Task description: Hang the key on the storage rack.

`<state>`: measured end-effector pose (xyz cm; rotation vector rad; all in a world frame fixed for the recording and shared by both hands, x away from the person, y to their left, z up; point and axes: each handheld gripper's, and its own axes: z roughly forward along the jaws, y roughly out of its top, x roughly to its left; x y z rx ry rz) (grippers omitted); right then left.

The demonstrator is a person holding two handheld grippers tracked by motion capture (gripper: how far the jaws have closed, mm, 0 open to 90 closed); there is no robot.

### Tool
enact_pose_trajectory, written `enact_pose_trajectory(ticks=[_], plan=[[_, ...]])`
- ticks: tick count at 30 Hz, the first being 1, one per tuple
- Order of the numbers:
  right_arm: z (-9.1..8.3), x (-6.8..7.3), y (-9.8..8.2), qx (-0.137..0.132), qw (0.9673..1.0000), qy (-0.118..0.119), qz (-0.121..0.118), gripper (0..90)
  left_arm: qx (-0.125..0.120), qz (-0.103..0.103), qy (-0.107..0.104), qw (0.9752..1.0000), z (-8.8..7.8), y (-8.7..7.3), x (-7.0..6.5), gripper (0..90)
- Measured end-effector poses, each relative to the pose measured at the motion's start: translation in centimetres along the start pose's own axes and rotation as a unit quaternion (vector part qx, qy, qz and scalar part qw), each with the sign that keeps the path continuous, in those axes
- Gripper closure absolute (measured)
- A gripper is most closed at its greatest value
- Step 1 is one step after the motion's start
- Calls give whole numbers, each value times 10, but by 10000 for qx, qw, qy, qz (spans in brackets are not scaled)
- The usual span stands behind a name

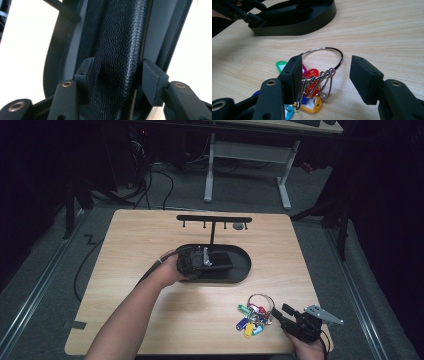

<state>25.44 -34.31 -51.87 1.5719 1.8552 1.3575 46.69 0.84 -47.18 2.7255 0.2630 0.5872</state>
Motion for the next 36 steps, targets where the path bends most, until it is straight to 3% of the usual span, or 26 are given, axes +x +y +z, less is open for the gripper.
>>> enact_pose_trajectory(ticks=[5, 13, 17, 26, 36], plan=[[0, 1, 0, 25, 10000, -13, 24, 441, -145, -206, -18, 9997, -5, -3, 3, 490], [1, 2, 0, 36, 10000, -20, -1, 441, -176, -205, -13, 9996, -13, -4, 0, 496], [1, 3, 0, 28, 10000, -27, -14, 441, -373, -360, -42, 9986, -25, -7, -4, 516], [0, 4, 1, 45, 10000, -63, -41, 441, -631, -621, -183, 9959, -47, -28, -22, 518], [2, 4, 1, 73, 9999, -92, -103, 441, -736, -1023, -396, 9912, -45, -62, -44, 518]])
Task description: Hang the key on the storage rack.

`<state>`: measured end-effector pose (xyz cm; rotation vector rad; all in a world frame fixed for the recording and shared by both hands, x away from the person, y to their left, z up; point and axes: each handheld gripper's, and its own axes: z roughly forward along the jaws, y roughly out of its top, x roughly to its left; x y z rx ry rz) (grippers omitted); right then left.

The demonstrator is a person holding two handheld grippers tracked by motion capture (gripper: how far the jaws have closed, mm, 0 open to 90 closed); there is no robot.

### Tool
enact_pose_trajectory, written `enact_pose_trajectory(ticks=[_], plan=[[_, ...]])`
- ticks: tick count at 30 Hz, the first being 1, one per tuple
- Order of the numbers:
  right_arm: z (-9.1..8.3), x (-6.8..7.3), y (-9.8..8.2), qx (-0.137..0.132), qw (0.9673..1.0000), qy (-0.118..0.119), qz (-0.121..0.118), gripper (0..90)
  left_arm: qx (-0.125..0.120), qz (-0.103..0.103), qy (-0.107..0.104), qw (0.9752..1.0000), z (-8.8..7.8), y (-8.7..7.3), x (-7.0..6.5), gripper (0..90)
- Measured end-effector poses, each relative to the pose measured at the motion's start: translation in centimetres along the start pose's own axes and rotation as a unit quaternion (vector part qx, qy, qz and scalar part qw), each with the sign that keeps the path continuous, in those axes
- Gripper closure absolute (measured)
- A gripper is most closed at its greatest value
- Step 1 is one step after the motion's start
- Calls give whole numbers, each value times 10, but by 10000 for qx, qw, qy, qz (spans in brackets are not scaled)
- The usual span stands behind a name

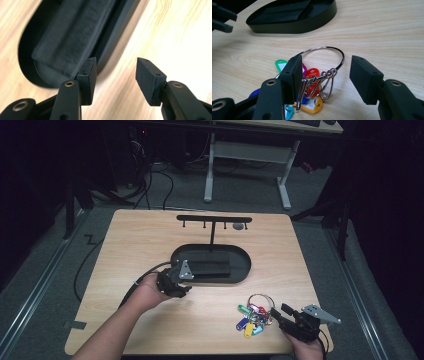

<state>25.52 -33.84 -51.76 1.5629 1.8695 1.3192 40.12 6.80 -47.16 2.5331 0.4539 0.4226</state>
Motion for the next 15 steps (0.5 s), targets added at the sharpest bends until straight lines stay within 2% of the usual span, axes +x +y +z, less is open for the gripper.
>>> enact_pose_trajectory(ticks=[7, 11, 15], plan=[[0, 0, 0, 1, 10000, -11, -9, 441, -168, -287, -194, 9993, -1, -30, -10, 525], [0, 0, 0, 23, 10000, -10, -16, 441, -296, -387, -230, 9985, -3, -49, -20, 513], [1, 0, -1, 33, 10000, -17, -13, 441, -492, -586, -288, 9967, -10, -63, -24, 492]])
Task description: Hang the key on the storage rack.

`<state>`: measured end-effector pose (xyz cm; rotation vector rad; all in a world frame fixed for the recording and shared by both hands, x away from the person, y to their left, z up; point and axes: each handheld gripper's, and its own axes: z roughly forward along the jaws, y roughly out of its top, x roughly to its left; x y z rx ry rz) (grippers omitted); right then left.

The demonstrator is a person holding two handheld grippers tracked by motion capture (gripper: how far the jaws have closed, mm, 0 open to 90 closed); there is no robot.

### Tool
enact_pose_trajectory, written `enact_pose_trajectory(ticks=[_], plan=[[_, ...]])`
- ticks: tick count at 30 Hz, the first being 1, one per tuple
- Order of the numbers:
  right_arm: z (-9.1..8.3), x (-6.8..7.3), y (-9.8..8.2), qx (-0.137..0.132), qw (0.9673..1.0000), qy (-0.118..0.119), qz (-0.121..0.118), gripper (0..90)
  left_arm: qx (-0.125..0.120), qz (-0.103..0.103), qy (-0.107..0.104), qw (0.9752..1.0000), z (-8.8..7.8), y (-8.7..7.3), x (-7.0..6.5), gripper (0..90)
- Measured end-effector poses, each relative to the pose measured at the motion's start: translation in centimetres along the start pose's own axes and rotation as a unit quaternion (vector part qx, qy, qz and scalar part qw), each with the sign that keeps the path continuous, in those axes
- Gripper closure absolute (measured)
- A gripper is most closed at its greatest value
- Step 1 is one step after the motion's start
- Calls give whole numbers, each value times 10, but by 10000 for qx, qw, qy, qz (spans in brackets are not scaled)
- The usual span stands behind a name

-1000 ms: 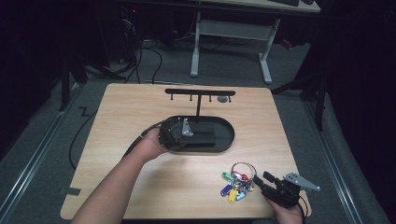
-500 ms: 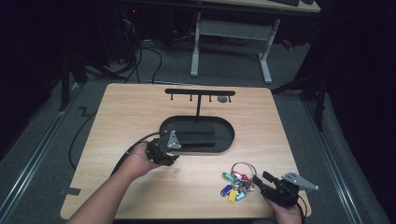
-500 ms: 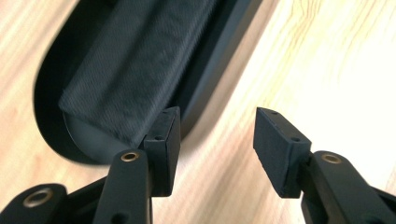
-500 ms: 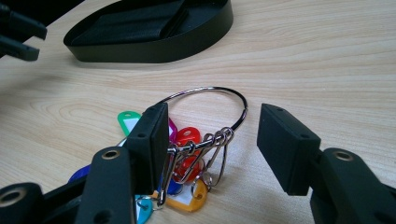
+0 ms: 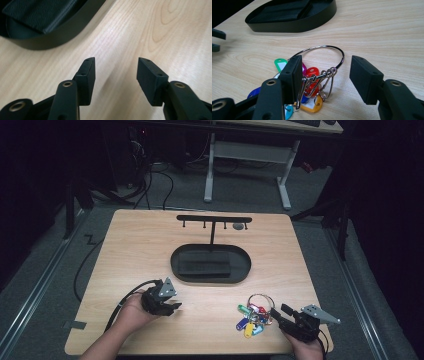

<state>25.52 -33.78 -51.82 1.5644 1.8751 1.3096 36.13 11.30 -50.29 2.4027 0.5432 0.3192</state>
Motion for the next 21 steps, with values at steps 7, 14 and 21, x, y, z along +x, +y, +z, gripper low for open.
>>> enact_pose_trajectory(ticks=[7, 14, 21], plan=[[1, 1, 0, 19, 10000, -9, -26, 441, -404, -422, 33, 9983, -20, -23, -9, 472], [-1, 0, 0, -11, 10000, -17, 7, 444, -683, -761, 348, 9941, -41, -54, -20, 431], [-2, -1, 1, -5, 10000, -86, -36, 446, -678, -826, 532, 9928, -51, -76, -21, 326]])
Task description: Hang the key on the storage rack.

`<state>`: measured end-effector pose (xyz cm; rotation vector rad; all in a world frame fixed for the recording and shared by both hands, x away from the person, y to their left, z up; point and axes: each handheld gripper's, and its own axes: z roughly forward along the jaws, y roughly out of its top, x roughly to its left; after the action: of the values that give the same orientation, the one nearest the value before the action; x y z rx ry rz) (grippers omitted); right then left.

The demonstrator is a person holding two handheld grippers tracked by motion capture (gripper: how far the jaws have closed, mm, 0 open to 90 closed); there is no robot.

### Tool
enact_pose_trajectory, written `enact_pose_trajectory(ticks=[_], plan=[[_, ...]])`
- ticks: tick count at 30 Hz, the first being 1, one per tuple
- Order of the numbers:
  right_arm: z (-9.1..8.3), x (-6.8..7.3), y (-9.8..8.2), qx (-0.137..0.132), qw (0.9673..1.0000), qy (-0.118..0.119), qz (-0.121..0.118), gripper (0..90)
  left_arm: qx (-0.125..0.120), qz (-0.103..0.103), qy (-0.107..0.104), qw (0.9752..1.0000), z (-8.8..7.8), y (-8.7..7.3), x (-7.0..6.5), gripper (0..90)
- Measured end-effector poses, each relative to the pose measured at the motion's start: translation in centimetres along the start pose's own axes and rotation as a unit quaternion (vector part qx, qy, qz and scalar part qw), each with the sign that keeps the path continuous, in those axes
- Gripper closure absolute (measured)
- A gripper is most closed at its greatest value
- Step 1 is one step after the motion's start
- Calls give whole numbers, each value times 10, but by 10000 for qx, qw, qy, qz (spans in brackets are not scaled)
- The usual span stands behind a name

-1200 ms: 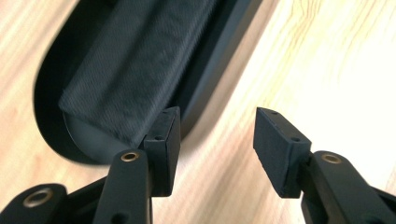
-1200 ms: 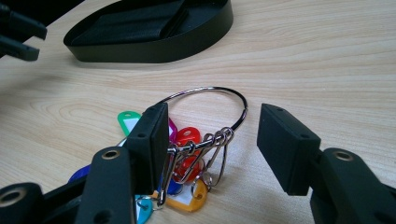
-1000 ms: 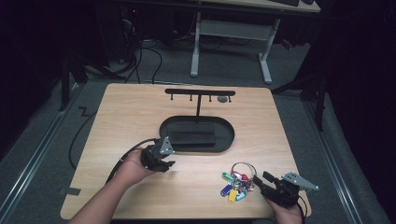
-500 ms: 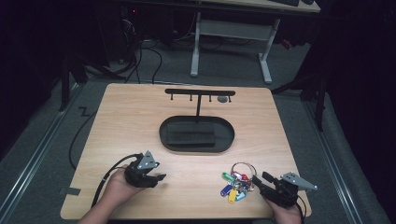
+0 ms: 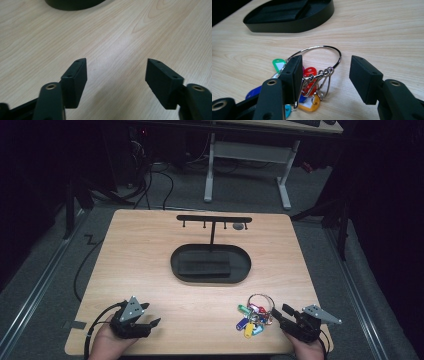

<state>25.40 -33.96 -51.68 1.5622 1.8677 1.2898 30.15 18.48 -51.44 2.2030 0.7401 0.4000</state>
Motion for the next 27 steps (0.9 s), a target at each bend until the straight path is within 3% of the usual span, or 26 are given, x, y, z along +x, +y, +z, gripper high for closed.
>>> enact_pose_trajectory(ticks=[5, 7, 9, 12, 14, 16, 19, 21, 27], plan=[[-1, 5, 4, 119, 9997, -203, -80, 441, -83, -125, 25, 9999, -1, -4, 6, 305], [-1, 11, 10, 262, 9985, -366, -305, 442, -104, -132, 13, 9999, -2, -4, 8, 292], [-1, 16, 17, 370, 9975, -440, -409, 445, -118, -49, 30, 9999, -3, -5, 11, 285], [3, 23, 29, 594, 9951, -531, -583, 444, -202, -102, 10, 9997, -5, -6, 16, 285], [7, 28, 37, 856, 9918, -600, -740, 441, -213, -87, 9, 9997, -6, -6, 17, 285], [11, 30, 43, 1105, 9895, -587, -725, 434, -260, -64, -19, 9996, -6, -6, 16, 285], [19, 34, 50, 1558, 9806, -717, -949, 430, -283, -5, -48, 9996, -7, -4, 14, 285], [24, 34, 53, 1777, 9763, -739, -985, 429, -332, 48, -53, 9994, -8, -3, 13, 288], [37, 32, 61, 2157, 9690, -699, -985, 445, -447, 78, -80, 9989, -11, 0, 11, 289]])
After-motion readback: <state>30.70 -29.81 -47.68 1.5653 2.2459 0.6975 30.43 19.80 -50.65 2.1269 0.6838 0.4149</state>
